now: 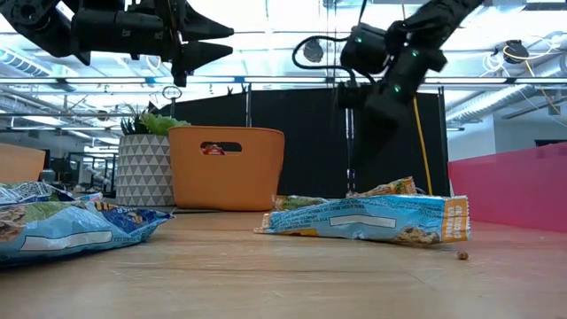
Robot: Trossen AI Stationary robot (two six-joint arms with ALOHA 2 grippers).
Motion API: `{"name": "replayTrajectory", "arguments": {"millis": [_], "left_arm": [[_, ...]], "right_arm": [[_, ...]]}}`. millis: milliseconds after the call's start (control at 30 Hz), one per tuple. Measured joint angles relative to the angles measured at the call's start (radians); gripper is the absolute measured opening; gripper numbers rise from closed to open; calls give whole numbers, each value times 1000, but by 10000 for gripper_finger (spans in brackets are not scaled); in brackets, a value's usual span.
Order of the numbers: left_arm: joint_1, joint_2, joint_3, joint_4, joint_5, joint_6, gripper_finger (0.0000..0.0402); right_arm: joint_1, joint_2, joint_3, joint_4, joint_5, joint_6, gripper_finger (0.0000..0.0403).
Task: Pick and place Granola Bars by type
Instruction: Put the red granola bar into the orange bin
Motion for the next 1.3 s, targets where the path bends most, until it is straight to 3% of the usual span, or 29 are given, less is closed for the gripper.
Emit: {"name": "replayTrajectory", "arguments": {"millis": [133,267,533,1300], "left_arm": [[0,0,0,0,0,1,173],[0,0,0,0,0,1,173],[0,0,0,1,-1,1,173],[0,0,0,1,-1,2,173]], "right_arm": [[15,-1,-65,75,197,-8,240],[15,-2,-97,120,277,-8,234],[24,-2,-146,173,228,20,226],[12,48,-267,408,281,-5,226]]}}
